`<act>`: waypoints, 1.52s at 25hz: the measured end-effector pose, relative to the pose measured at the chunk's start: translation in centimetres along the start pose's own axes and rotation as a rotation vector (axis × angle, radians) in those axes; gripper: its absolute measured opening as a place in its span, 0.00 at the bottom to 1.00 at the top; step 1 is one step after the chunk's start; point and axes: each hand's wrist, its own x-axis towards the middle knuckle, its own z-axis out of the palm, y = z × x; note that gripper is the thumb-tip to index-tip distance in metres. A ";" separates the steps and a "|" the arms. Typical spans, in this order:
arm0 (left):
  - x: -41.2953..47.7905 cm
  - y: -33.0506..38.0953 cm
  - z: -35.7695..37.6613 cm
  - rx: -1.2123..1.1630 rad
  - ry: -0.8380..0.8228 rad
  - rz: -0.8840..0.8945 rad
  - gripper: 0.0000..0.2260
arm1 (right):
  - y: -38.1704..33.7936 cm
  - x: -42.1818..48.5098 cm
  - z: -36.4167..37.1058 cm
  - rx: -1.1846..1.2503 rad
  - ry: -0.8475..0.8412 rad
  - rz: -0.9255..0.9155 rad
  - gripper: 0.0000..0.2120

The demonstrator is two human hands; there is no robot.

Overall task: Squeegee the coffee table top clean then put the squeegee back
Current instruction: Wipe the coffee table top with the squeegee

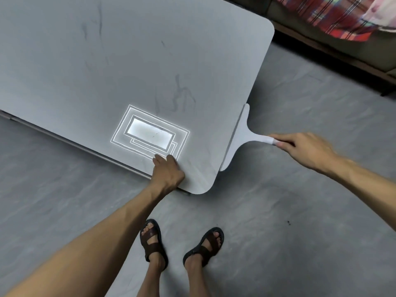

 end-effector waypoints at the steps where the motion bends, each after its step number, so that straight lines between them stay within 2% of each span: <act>1: 0.2 0.4 -0.1 0.013 -0.006 -0.026 0.19 | 0.8 -0.8 -0.1 -0.018 -0.010 0.034 0.14; 3: 0.4 0.6 -0.4 0.030 -0.016 -0.035 0.22 | 1.6 -2.2 -0.7 -0.045 -0.030 0.067 0.15; 5: 0.4 0.2 -0.4 0.044 -0.046 -0.004 0.18 | 1.1 -2.5 -1.5 -0.007 0.000 0.058 0.14; 8: 0.1 -0.1 -0.6 0.037 -0.074 0.019 0.14 | -2.1 -0.7 -2.0 0.028 0.037 -0.038 0.14; 13: -0.2 -0.4 -0.8 0.017 -0.095 0.031 0.15 | -6.8 2.8 -0.7 -0.031 0.020 -0.146 0.17; 21: -0.4 -0.6 -1.1 0.039 -0.128 0.026 0.15 | -0.3 -2.8 1.3 -0.065 0.035 0.058 0.15; 24: -1.3 -0.6 -1.7 0.001 -0.131 0.029 0.14 | -0.3 -5.2 1.5 -0.161 0.042 0.054 0.16; 26: -2.1 -0.9 -2.3 -0.082 -0.075 0.033 0.10 | -1.8 -5.9 1.3 -0.170 0.091 0.014 0.17; 28: -3.1 -1.9 -3.1 -0.263 0.082 0.039 0.04 | -4.1 -5.6 0.4 -0.173 0.136 -0.047 0.17; 31: -4.2 -4.8 -5.0 -0.472 0.308 -0.053 0.05 | -9.7 -3.9 -0.8 -0.192 0.082 -0.303 0.18; 35: -4.3 -9.4 -7.2 -0.488 0.422 -0.170 0.07 | -21.1 0.4 0.7 -0.285 -0.097 -0.672 0.18; 38: -3.5 -12.1 -8.3 -0.475 0.445 -0.204 0.08 | -27.8 4.1 3.2 -0.300 -0.144 -0.784 0.16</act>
